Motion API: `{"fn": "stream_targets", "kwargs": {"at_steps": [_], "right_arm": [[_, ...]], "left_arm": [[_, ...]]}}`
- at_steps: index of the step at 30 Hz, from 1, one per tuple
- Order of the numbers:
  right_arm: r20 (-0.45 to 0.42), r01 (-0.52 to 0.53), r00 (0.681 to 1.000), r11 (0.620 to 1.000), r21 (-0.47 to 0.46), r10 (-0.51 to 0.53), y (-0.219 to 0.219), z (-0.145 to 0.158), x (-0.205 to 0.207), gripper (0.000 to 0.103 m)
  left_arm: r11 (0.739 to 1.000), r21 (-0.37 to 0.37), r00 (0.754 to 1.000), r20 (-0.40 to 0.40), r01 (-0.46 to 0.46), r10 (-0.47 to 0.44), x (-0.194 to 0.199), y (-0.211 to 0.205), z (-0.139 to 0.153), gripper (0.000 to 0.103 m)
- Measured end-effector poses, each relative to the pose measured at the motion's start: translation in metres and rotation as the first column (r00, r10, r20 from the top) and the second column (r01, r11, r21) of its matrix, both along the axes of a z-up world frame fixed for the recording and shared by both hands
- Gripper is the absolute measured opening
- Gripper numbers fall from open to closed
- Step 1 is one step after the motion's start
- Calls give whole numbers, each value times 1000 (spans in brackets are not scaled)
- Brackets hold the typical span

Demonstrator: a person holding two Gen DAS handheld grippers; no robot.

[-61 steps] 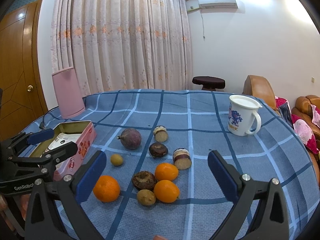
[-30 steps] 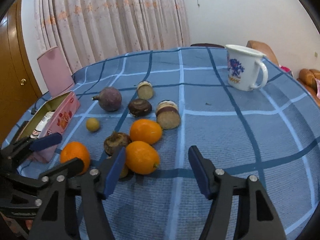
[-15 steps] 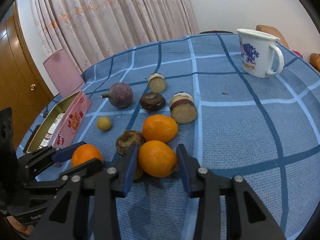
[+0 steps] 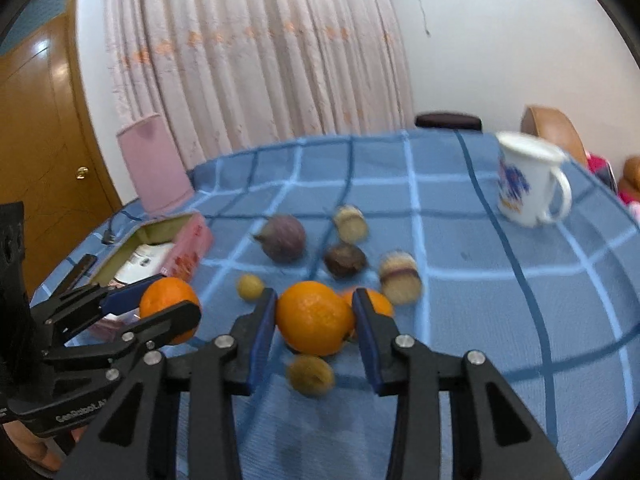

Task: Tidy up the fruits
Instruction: 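Carry both held oranges over the open tin box with both tools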

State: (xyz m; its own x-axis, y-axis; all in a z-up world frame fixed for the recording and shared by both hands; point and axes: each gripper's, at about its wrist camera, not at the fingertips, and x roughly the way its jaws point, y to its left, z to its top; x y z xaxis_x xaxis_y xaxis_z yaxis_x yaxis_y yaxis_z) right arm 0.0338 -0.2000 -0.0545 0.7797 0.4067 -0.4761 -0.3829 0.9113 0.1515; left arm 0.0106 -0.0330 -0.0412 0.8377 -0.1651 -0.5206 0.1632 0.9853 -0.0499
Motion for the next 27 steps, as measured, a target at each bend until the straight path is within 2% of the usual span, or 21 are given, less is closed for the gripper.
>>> {"fn": "stream_targets", "kwargs": {"at_steps": [7,18,27], "right_arm": [[91,-60,994,998,-12,61,37,26,0,41],[140,-148,979,988,-33,151,88,37,3,41],[159,-200,965,978,-54,206,121,43,2,41]], "left_arm": [[995,0,994,54,-100,100,-5,31,15,49],[975,-11,972,73,-223,223,-6,75,20,49],[962,-34,959,66,-273,274,-9,101,20,49]]}}
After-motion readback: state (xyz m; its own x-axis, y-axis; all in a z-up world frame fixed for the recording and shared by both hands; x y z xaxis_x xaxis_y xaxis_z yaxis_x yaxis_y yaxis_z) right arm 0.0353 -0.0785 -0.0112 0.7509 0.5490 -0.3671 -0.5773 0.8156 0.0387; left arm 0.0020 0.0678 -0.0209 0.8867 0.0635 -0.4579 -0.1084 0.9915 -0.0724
